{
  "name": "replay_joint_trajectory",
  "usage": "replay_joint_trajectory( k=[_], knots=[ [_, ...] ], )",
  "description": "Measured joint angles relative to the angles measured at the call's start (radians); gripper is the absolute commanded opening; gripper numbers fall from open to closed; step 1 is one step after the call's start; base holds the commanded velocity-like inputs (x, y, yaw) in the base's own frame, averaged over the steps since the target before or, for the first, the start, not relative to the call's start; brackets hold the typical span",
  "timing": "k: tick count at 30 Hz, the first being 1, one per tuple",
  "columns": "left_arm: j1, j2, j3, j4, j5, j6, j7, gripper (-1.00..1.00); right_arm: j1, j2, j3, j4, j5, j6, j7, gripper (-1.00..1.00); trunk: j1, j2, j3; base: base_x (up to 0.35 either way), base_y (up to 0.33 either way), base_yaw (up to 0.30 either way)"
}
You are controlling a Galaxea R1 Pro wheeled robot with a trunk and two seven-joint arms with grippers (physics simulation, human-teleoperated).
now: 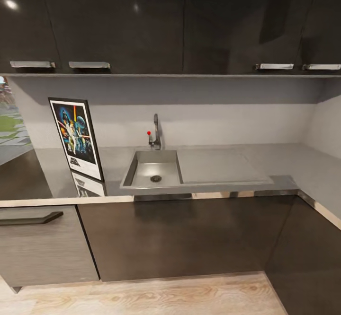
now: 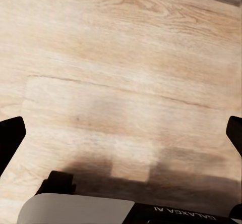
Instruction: Pick up the poster from the kitchen countertop and hang it on one of the wall nails in the kitchen.
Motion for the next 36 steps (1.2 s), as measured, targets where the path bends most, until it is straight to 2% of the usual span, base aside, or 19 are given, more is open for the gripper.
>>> replay_joint_trajectory(
  k=[10,17,18,19,20,21,22,26,27,28,29,31,32,36],
  knots=[
    [0.0,0.0,0.0,0.0,0.0,0.0,0.0,1.0,0.0,-0.003,0.0,0.0,0.0,0.0,0.001,1.0,0.0,0.0,0.0,0.33,0.0,0.0],
    [0.0,0.001,0.0,0.0,0.0,-0.011,-0.004,1.0,0.0,0.001,0.0,0.0,0.0,0.0,0.001,1.0,0.001,0.0,0.0,0.09,0.0,0.0],
    [0.0,0.001,0.0,-0.001,0.001,-0.032,-0.005,1.0,0.0,0.001,0.0,0.0,0.0,0.0,0.001,1.0,0.001,0.0,0.0,0.007,0.0,0.0],
    [0.0,0.005,0.0,-0.001,0.001,-0.12,-0.007,1.0,0.0,0.001,0.0,0.0,0.0,0.0,0.001,1.0,0.001,0.0,0.0,0.005,0.0,0.0],
    [0.0,0.009,0.0,-0.003,0.002,-0.174,-0.009,1.0,0.0,0.001,0.0,0.0,0.0,0.0,0.001,1.0,0.001,0.0,0.0,0.002,0.0,0.0],
    [0.0,0.032,0.0,-0.031,0.003,-0.247,-0.02,1.0,0.0,0.001,0.0,0.0,0.0,0.0,0.001,1.0,0.001,0.0,0.0,0.002,0.0,0.0],
    [0.0,0.033,0.0,-0.033,0.003,-0.25,-0.02,1.0,0.0,0.001,0.0,0.0,0.0,0.0,0.001,1.0,0.001,0.0,0.0,0.0,0.0,0.0],
    [0.0,0.047,-0.003,-0.162,-0.002,-0.274,-0.099,1.0,0.0,0.001,0.0,0.0,0.0,0.0,0.001,1.0,0.001,0.0,0.0,0.0,0.0,0.0],
    [0.0,0.05,-0.003,-0.25,-0.003,-0.264,-0.158,1.0,0.0,0.001,0.0,0.0,0.0,0.0,0.001,1.0,0.001,0.0,0.0,0.0,0.0,0.0],
    [0.0,0.051,-0.004,-0.297,-0.003,-0.246,-0.181,1.0,0.0,0.001,0.0,0.0,0.0,0.0,0.001,1.0,0.001,0.0,0.0,0.0,0.0,0.0],
    [0.0,0.051,-0.004,-0.377,-0.002,-0.19,-0.225,1.0,0.0,0.001,0.0,0.0,0.0,0.0,0.001,1.0,0.001,0.0,0.0,0.0,0.0,0.0],
    [0.0,0.052,-0.004,-0.47,-0.001,-0.111,-0.271,1.0,0.0,0.001,0.0,0.0,0.0,0.0,0.001,1.0,0.001,0.0,0.0,0.0,0.0,0.0],
    [0.0,0.052,-0.004,-0.559,0.001,-0.023,-0.315,1.0,0.0,0.001,0.0,0.0,0.0,0.0,0.001,1.0,0.001,0.0,0.0,0.0,0.0,0.0],
    [0.0,0.052,-0.007,-0.738,-0.002,0.139,-0.394,1.0,0.0,0.001,0.0,0.0,0.0,0.0,0.001,1.0,0.001,0.0,0.0,0.0,0.0,0.0]
  ],
)
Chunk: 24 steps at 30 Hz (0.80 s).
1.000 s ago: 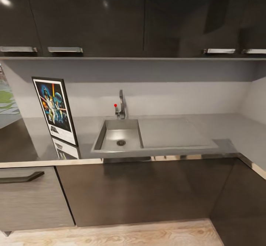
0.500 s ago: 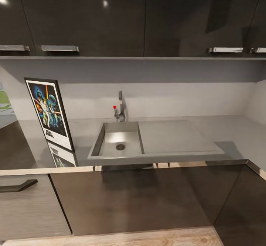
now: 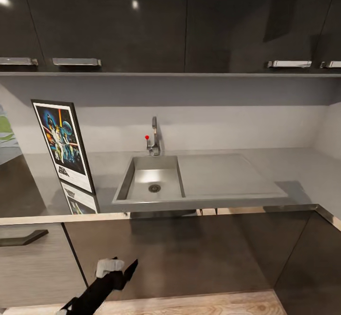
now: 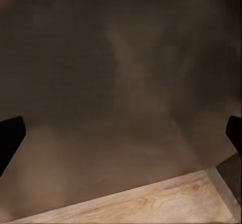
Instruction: Pick up the poster from the kitchen countertop and hang it on one of the wall nails in the kitchen.
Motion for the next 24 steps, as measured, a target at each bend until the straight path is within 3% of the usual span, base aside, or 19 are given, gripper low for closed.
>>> replay_joint_trajectory(
  k=[2,5,10,16,19,20,24],
  knots=[
    [0.0,-0.003,-0.007,-0.118,0.002,0.123,-0.061,1.0,0.0,0.0,0.0,0.0,0.0,0.0,0.0,1.0,0.0,0.0,0.0,0.0,0.0,0.0],
    [0.0,-0.022,-0.011,-0.173,0.002,0.194,-0.102,1.0,0.0,0.0,0.0,0.0,0.0,0.0,0.0,1.0,0.0,0.0,0.0,0.0,0.0,0.0],
    [-0.025,-0.048,-0.013,-0.207,0.013,0.257,-0.132,1.0,0.0,0.0,0.0,0.0,0.0,0.0,0.0,1.0,0.0,0.0,0.0,0.0,0.0,0.0],
    [-0.135,-0.055,-0.013,-0.213,0.13,0.377,-0.215,1.0,0.0,0.0,0.0,0.0,0.0,0.0,0.0,1.0,0.0,0.0,0.0,0.0,0.0,0.0],
    [-0.172,-0.056,-0.013,-0.213,0.151,0.395,-0.23,1.0,0.0,0.0,0.0,0.0,0.0,0.0,0.0,1.0,0.0,0.0,0.0,0.0,0.0,0.0],
    [-0.207,-0.056,-0.013,-0.213,0.162,0.405,-0.237,1.0,0.0,0.0,0.0,0.0,0.0,0.0,0.0,1.0,0.0,0.0,0.0,0.0,0.0,0.0],
    [-0.275,-0.056,-0.012,-0.213,0.17,0.414,-0.24,1.0,0.0,0.0,0.0,0.0,0.0,0.0,0.0,1.0,0.0,0.0,0.0,0.0,0.0,0.0]
  ],
)
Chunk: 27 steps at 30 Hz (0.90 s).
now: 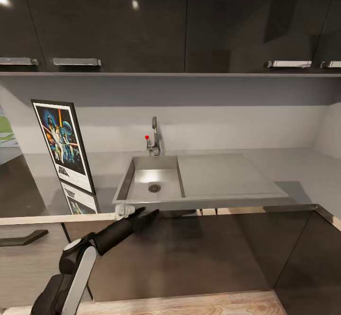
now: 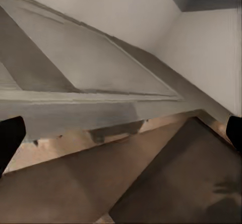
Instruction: Pick up the poster from the kitchen countertop and hang it on one of the wall nails in the kitchen.
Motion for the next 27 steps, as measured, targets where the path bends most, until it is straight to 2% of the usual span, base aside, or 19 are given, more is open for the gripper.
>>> replay_joint_trajectory(
  k=[2,5,7,9,10,14,15,16,17,19,20,22,25,27],
  knots=[
    [-0.052,0.0,0.002,0.0,0.003,0.038,0.003,1.0,0.0,0.0,0.0,0.0,0.0,0.0,0.0,1.0,0.0,0.0,0.0,0.0,0.0,0.0],
    [-0.092,0.0,0.003,0.0,0.003,0.066,0.013,1.0,0.0,0.0,0.0,0.0,0.0,0.0,0.0,1.0,0.0,0.0,0.0,0.0,0.0,0.0],
    [-0.131,0.0,0.004,-0.001,0.002,0.08,0.054,1.0,0.0,0.0,0.0,0.0,0.0,0.0,0.0,1.0,0.0,0.0,0.0,0.0,0.0,0.0],
    [-0.163,0.0,0.004,-0.001,0.002,0.088,0.134,1.0,0.0,0.0,0.0,0.0,0.0,0.0,0.0,1.0,0.0,0.0,0.0,0.0,0.0,0.0],
    [-0.184,0.0,0.004,-0.001,0.001,0.09,0.199,1.0,0.0,0.0,0.0,0.0,0.0,0.0,0.0,1.0,0.0,0.0,0.0,0.0,0.0,0.0],
    [-0.217,-0.001,0.004,-0.001,0.001,0.093,0.346,1.0,0.0,-0.001,0.0,0.0,0.0,0.0,0.0,1.0,0.0,0.0,0.0,0.0,0.0,0.0],
    [-0.226,0.0,0.004,0.0,0.001,0.093,0.451,1.0,0.0,-0.001,0.0,0.0,0.0,0.0,0.0,1.0,0.0,0.0,0.0,0.0,0.0,0.0],
    [-0.229,0.001,0.004,0.0,0.001,0.092,0.51,1.0,0.0,-0.001,0.0,0.0,0.0,0.0,0.0,1.0,0.0,0.0,0.0,0.0,0.0,0.0],
    [-0.233,0.003,0.004,0.0,-0.001,0.091,0.621,1.0,0.0,-0.001,0.0,0.0,0.0,0.0,0.0,1.0,0.0,0.0,0.0,0.0,0.0,0.0],
    [-0.236,0.004,0.006,0.001,-0.01,0.085,0.721,1.0,0.0,-0.001,0.0,0.0,0.0,0.0,0.0,1.0,0.0,0.0,0.0,0.0,0.0,0.0],
    [-0.238,0.007,0.006,0.001,-0.011,0.07,0.818,1.0,0.0,-0.001,0.001,0.0,0.0,0.0,0.0,1.0,0.0,0.0,0.0,0.0,0.0,0.0],
    [-0.24,0.013,0.007,0.001,-0.011,0.043,0.926,1.0,0.0,-0.001,0.0,0.0,0.0,0.0,0.0,1.0,0.0,0.0,0.0,0.0,0.0,0.0],
    [-0.241,0.019,0.008,0.001,-0.016,0.019,1.025,1.0,0.0,-0.002,0.001,0.0,0.0,0.0,0.0,1.0,0.0,0.0,0.0,0.0,0.0,0.0],
    [-0.241,0.02,0.008,0.001,-0.026,0.015,1.046,1.0,0.0,-0.002,0.0,0.0,0.0,0.0,0.0,1.0,0.0,0.0,0.0,0.0,0.0,0.0]
  ],
)
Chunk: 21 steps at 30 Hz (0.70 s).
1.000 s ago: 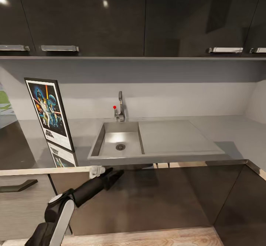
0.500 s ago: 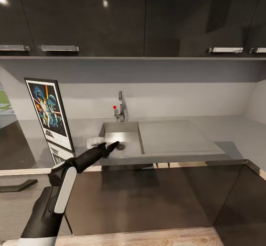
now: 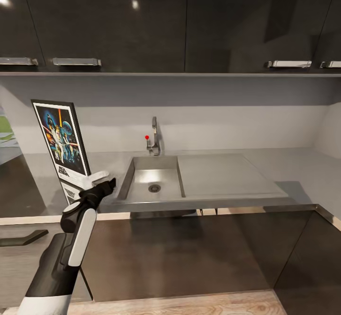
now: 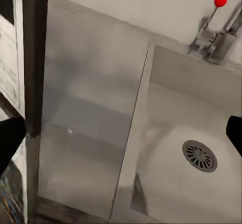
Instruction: Pick up the poster from the kitchen countertop and hang it on one of the wall nails in the kitchen.
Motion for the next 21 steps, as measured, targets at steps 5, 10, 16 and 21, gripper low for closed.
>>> replay_joint_trajectory(
  k=[5,10,16,21],
  knots=[
    [0.0,0.001,0.004,0.001,-0.09,-0.005,0.027,1.0,0.0,0.0,0.0,0.0,0.0,0.0,0.0,1.0,0.0,0.0,0.0,0.0,0.0,0.0],
    [0.0,0.002,0.004,0.001,-0.186,-0.006,0.034,1.0,0.0,0.0,0.0,0.0,0.0,0.0,0.0,1.0,0.0,0.0,0.0,0.0,0.0,0.0],
    [0.0,0.002,-0.001,0.002,-0.408,-0.014,0.043,1.0,0.0,0.0,0.0,0.0,-0.001,0.001,0.0,1.0,0.0,0.0,0.0,0.0,0.0,0.0],
    [0.0,0.002,0.002,0.005,-0.486,-0.075,0.046,1.0,0.0,-0.001,0.0,0.0,-0.001,0.001,0.0,1.0,0.0,0.0,0.0,0.0,0.0,0.0]
  ],
)
